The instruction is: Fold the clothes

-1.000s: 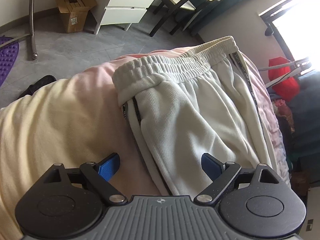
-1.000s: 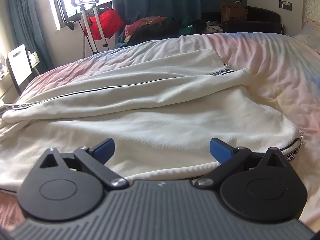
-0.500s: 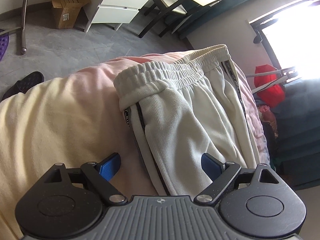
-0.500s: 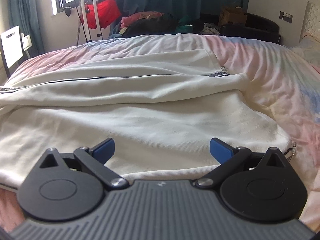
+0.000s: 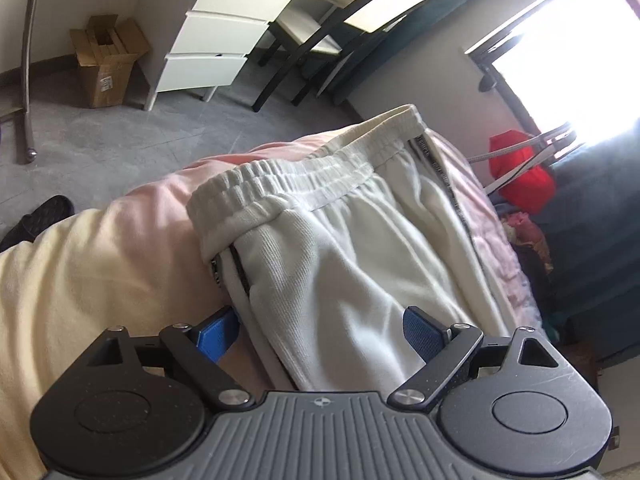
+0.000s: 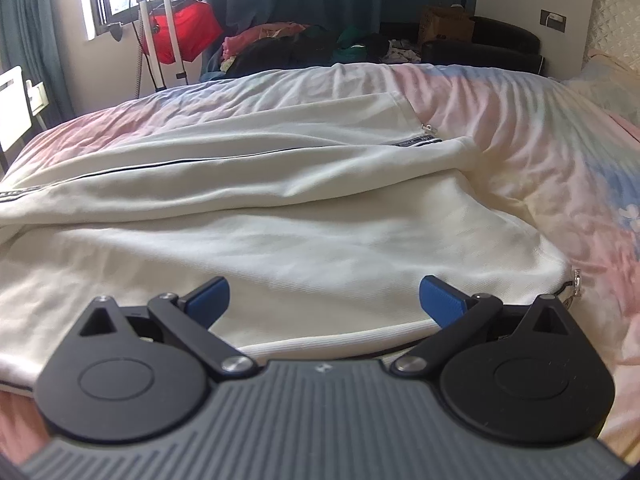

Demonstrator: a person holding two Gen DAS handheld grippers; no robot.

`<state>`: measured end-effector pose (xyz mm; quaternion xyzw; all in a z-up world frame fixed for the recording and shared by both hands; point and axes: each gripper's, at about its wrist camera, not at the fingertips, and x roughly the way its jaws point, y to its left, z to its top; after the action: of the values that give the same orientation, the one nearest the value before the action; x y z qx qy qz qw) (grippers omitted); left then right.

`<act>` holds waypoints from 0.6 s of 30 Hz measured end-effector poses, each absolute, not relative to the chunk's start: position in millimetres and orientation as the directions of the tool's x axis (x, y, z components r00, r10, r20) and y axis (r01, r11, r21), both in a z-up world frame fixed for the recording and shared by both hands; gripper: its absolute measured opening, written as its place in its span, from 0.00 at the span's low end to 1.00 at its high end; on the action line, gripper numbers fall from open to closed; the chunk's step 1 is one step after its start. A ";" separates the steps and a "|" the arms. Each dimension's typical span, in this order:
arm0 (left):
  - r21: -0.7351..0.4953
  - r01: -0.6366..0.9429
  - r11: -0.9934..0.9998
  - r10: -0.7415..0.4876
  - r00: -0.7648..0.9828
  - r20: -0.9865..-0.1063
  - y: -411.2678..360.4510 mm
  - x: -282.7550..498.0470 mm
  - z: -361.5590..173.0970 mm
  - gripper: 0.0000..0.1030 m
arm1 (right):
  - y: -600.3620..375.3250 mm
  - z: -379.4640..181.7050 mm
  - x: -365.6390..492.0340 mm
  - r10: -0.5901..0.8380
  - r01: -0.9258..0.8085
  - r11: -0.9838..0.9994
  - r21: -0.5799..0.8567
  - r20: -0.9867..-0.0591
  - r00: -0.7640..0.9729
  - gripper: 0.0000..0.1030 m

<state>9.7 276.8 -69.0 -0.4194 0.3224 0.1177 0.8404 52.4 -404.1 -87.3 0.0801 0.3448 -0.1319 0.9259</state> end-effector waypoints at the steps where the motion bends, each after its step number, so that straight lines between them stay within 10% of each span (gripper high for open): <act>1: -0.654 -0.447 0.610 -0.083 0.785 -0.614 276.7 8.3 -66.3 0.88 | -404.9 -87.4 51.8 -0.190 0.303 0.951 0.061 -0.659 0.727 1.00; 8: -0.691 -0.471 0.549 -0.125 0.771 -0.625 279.0 13.9 -73.4 0.88 | -408.8 -87.5 51.0 -0.179 0.314 0.945 0.088 -0.664 0.726 1.00; 18: -0.724 -0.514 0.460 -0.169 0.750 -0.640 286.1 24.1 -93.4 0.65 | -414.6 -85.1 48.9 -0.203 0.353 0.929 0.106 -0.653 0.730 1.00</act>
<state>24.1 286.1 -93.4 -0.5080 0.3361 0.1099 0.7854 48.9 -414.6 -85.1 0.1122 0.3351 -0.1506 0.9233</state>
